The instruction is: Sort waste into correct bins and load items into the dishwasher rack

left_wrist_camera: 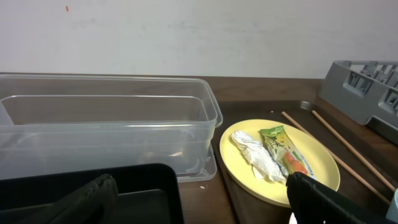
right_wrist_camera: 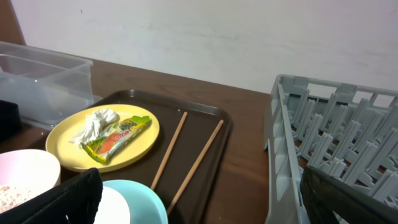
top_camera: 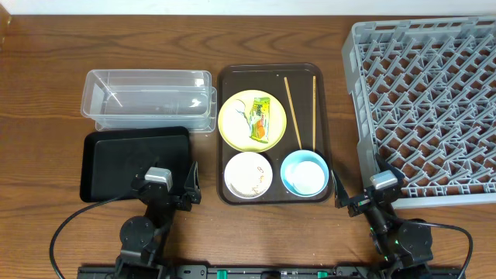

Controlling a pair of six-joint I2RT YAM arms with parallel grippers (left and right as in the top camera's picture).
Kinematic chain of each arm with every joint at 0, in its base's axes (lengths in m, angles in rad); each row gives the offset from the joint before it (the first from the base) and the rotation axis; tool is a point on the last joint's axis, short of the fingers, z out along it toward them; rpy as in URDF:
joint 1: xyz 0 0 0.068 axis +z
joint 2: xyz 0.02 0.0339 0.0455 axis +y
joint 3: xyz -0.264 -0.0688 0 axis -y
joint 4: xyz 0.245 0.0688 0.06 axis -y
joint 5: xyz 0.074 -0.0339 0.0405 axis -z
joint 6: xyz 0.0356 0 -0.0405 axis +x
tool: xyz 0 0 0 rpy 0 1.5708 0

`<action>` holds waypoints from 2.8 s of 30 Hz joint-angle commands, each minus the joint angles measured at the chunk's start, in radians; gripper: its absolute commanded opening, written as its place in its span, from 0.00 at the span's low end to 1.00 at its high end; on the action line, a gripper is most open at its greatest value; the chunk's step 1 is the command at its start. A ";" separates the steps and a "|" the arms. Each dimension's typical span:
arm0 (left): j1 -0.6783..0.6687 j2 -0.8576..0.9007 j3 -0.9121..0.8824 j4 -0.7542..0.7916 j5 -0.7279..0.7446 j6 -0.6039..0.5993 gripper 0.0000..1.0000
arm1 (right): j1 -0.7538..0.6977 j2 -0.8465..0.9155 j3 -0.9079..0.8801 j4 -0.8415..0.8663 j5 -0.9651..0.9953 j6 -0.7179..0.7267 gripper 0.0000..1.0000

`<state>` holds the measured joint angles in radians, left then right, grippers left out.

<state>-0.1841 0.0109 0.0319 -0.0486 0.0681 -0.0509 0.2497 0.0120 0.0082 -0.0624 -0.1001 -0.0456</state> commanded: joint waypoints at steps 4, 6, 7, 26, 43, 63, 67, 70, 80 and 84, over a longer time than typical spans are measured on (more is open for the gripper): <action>0.006 -0.008 -0.028 -0.015 0.000 0.010 0.89 | -0.011 -0.003 -0.003 -0.002 -0.002 -0.012 0.99; 0.006 -0.007 -0.028 -0.016 0.000 0.010 0.90 | -0.011 -0.003 -0.003 -0.002 -0.002 -0.012 0.99; 0.006 -0.007 -0.028 -0.015 0.000 0.010 0.90 | -0.011 -0.003 -0.003 -0.002 -0.002 -0.012 0.99; 0.006 -0.007 -0.028 -0.015 0.000 0.010 0.89 | -0.011 -0.003 -0.003 -0.002 -0.002 -0.012 0.99; 0.006 -0.007 -0.028 0.002 0.035 0.005 0.89 | -0.011 -0.003 -0.003 0.000 -0.014 -0.010 0.99; 0.006 0.438 0.597 -0.281 0.241 -0.120 0.89 | -0.011 0.319 0.525 -0.430 -0.118 0.271 0.99; 0.006 0.696 0.842 -0.487 0.374 -0.119 0.89 | -0.011 0.552 0.746 -0.630 -0.118 0.274 0.99; 0.006 0.872 1.020 -0.650 0.499 -0.119 0.89 | -0.011 0.707 0.917 -0.745 -0.134 0.274 0.99; -0.017 1.089 1.148 -0.733 0.713 -0.273 0.89 | -0.046 0.951 1.174 -0.953 -0.244 0.319 0.99; -0.129 1.131 1.148 -0.740 0.648 -0.273 0.87 | -0.179 1.018 1.205 -1.031 -0.130 0.435 0.99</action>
<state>-0.2466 1.1217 1.1584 -0.7845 0.7193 -0.2966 0.1551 0.9924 1.1805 -1.0695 -0.3134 0.2874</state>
